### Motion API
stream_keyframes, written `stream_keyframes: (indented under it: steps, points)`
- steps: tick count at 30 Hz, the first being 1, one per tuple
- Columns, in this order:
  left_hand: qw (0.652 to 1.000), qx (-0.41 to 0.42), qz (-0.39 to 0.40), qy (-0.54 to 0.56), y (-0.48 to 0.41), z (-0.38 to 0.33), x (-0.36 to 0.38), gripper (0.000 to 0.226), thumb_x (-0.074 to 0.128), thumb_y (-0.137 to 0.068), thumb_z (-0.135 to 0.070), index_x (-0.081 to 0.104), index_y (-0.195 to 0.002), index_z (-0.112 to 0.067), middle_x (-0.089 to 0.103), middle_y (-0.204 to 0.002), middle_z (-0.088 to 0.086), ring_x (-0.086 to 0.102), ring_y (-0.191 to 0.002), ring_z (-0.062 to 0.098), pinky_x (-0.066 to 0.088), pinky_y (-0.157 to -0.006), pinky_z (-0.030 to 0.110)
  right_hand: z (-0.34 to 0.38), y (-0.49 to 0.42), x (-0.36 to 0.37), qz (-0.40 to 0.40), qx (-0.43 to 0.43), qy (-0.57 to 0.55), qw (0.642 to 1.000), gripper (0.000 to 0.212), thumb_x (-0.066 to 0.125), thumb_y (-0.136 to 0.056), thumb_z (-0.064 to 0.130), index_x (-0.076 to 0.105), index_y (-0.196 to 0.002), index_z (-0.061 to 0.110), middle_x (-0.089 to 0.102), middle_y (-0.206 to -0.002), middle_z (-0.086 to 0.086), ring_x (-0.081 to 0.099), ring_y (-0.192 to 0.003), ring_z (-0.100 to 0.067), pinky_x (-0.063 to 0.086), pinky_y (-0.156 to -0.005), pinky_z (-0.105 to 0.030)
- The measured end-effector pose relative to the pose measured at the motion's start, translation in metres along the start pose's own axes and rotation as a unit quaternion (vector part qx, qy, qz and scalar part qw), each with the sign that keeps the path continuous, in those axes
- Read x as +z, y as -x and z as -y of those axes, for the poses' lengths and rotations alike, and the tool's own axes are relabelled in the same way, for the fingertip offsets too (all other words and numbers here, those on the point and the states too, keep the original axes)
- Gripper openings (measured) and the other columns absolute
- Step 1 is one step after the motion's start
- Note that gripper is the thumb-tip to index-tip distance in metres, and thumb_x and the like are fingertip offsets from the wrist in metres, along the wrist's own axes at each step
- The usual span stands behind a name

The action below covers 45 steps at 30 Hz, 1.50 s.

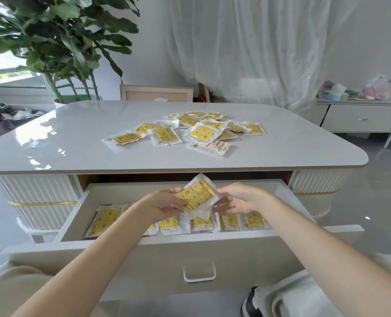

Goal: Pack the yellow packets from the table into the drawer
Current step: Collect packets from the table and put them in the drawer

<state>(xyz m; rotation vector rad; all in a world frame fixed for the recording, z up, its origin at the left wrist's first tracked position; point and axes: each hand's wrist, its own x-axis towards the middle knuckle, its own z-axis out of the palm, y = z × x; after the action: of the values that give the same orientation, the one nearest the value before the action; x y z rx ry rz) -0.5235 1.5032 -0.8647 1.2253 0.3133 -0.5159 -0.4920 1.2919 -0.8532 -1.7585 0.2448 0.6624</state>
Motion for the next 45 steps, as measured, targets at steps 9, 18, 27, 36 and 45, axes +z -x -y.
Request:
stream_keyframes:
  steps: [9,18,27,36,45]
  points:
    - [0.998,-0.001,0.029,-0.06,0.006,0.003,-0.002,0.037,0.058,-0.088,0.005,0.051,-0.121,-0.008,0.068,-0.098,0.013,0.07,-0.073,0.018,0.057,-0.071,0.029,-0.013,-0.003,0.009,0.026,0.032,-0.155,0.987,0.016,0.053,-0.092,-0.005,0.062,-0.082,0.004,0.072,-0.066,-0.012,0.071,-0.056,-0.02,0.059,-0.058,-0.033]
    - [0.992,0.004,-0.056,-0.113,0.001,0.003,-0.01,0.042,0.06,-0.088,0.005,0.047,-0.128,0.006,0.068,-0.087,0.016,0.071,-0.056,0.019,0.058,-0.05,0.028,-0.015,-0.015,-0.024,-0.159,-0.002,-0.051,0.986,0.023,0.065,-0.088,0.001,0.056,-0.109,0.0,0.065,-0.098,-0.014,0.065,-0.08,-0.024,0.057,-0.064,-0.037]
    - [0.99,-0.021,-0.06,-0.125,-0.011,0.002,-0.01,0.032,0.052,-0.091,0.007,0.047,-0.122,0.011,0.065,-0.091,0.021,0.07,-0.057,0.022,0.058,-0.05,0.028,-0.034,-0.054,-0.064,-0.235,0.016,0.133,0.963,0.055,0.071,-0.082,0.006,0.046,-0.13,-0.002,0.059,-0.126,-0.018,0.059,-0.114,-0.034,0.05,-0.095,-0.047]
    - [0.987,-0.037,-0.051,-0.146,-0.025,0.003,-0.007,0.028,0.051,-0.091,0.01,0.049,-0.118,0.009,0.066,-0.095,0.021,0.067,-0.081,0.03,0.06,-0.055,0.031,-0.032,-0.053,-0.05,-0.271,0.018,0.322,0.907,0.012,0.06,-0.09,0.012,0.052,-0.084,0.006,0.054,-0.075,-0.005,0.056,-0.062,-0.018,0.041,-0.047,-0.022]
    - [0.991,-0.038,-0.032,-0.126,-0.019,0.004,-0.01,0.03,0.046,-0.09,0.016,0.05,-0.119,0.006,0.063,-0.112,0.022,0.062,-0.101,0.035,0.06,-0.061,0.035,-0.021,-0.045,-0.029,-0.274,-0.06,0.302,0.911,0.027,0.053,-0.09,0.005,0.062,-0.115,0.002,0.062,-0.112,-0.007,0.066,-0.086,-0.023,0.059,-0.079,-0.033]
